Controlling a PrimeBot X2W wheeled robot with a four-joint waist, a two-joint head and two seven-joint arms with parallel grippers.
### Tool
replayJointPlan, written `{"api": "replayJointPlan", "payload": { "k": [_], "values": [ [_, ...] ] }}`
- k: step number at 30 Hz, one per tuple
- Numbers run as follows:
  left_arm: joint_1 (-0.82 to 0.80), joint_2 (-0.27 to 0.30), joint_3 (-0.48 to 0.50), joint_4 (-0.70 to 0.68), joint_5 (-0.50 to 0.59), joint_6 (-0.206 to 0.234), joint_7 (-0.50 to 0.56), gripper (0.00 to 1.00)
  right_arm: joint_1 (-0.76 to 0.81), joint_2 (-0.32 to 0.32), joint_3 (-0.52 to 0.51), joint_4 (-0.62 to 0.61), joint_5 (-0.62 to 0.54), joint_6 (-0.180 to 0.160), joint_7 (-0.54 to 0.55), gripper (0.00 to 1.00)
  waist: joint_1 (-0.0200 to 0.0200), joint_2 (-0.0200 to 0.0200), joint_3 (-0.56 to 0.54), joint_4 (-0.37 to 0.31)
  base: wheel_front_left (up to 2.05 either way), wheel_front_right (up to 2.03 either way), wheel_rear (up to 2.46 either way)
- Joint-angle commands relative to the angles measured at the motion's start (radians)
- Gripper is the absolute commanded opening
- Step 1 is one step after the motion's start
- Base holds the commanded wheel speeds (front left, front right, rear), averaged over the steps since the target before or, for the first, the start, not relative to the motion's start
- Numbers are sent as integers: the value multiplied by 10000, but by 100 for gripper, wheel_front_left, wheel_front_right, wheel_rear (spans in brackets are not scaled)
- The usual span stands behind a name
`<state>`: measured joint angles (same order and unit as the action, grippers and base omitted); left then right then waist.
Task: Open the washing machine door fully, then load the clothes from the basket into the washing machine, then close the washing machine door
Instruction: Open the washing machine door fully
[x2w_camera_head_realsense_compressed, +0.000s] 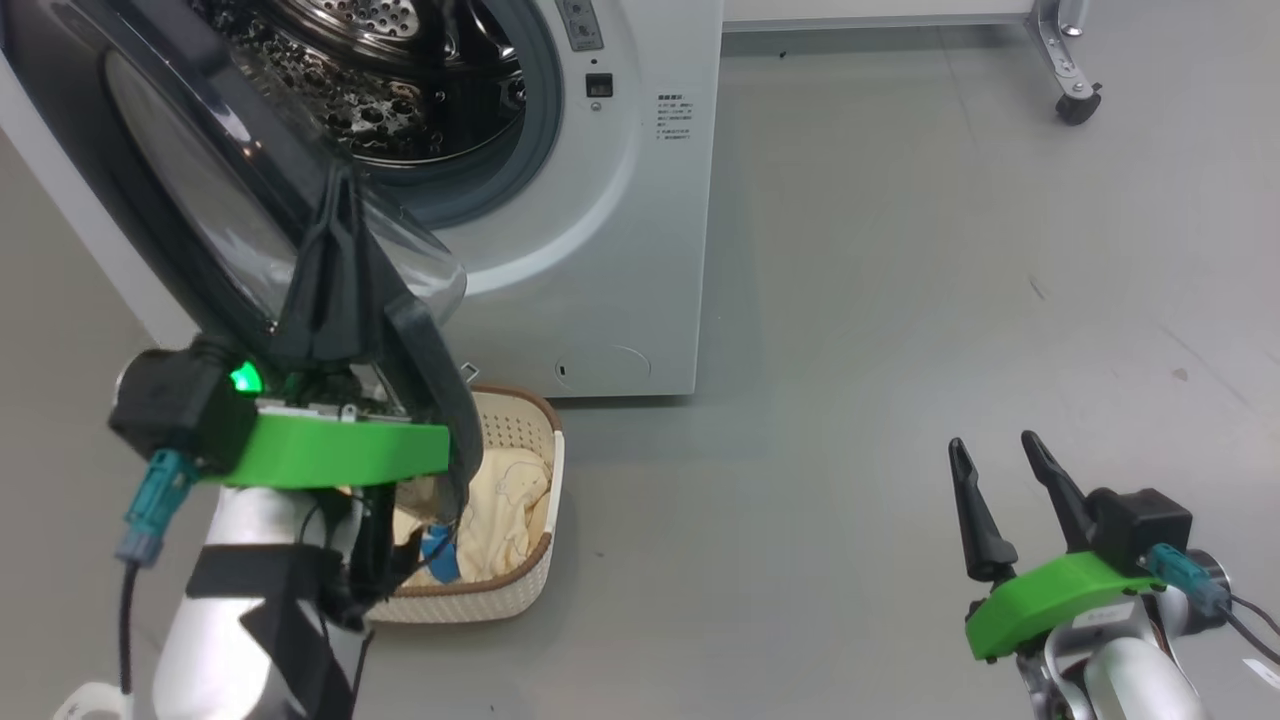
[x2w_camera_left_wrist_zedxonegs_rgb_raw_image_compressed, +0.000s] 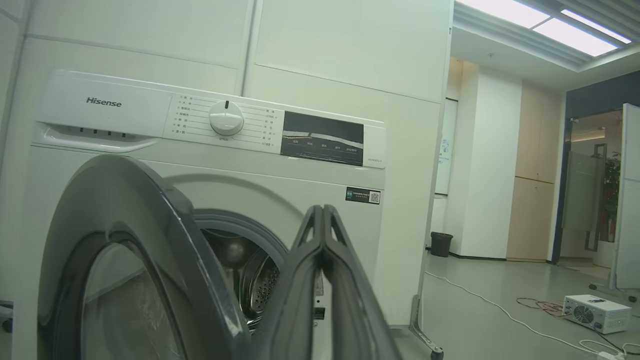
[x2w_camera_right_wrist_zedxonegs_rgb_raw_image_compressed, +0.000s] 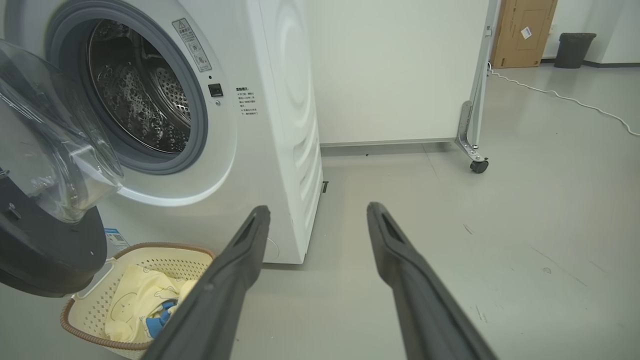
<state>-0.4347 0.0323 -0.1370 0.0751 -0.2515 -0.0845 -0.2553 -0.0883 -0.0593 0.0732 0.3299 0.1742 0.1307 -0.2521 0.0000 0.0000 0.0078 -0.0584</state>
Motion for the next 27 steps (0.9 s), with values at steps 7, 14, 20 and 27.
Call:
{"api": "replayJointPlan", "payload": {
  "k": [7, 14, 20, 27],
  "values": [
    [-767, 179, -915, 820, -364, 176, -57, 0, -391, 45, 145, -281, -63, 0, -97, 100, 0, 0, 12, -214, 0, 0, 0],
    [-901, 179, -1516, 1819, -647, 236, 67, 0, -404, 64, 152, -267, -42, 0, -97, 100, 0, 0, 82, -419, 0, 0, 0],
    [-971, 179, -1757, 2348, -789, 246, 73, 0, -391, 73, 141, -247, -30, 0, -97, 100, 0, 0, 138, -517, 0, 0, 0],
    [-1088, 179, -2014, 3280, -955, 243, 58, 0, -415, 83, 126, -179, -31, 0, -97, 100, 0, 0, 153, -555, 0, 0, 0]
  ]
}}
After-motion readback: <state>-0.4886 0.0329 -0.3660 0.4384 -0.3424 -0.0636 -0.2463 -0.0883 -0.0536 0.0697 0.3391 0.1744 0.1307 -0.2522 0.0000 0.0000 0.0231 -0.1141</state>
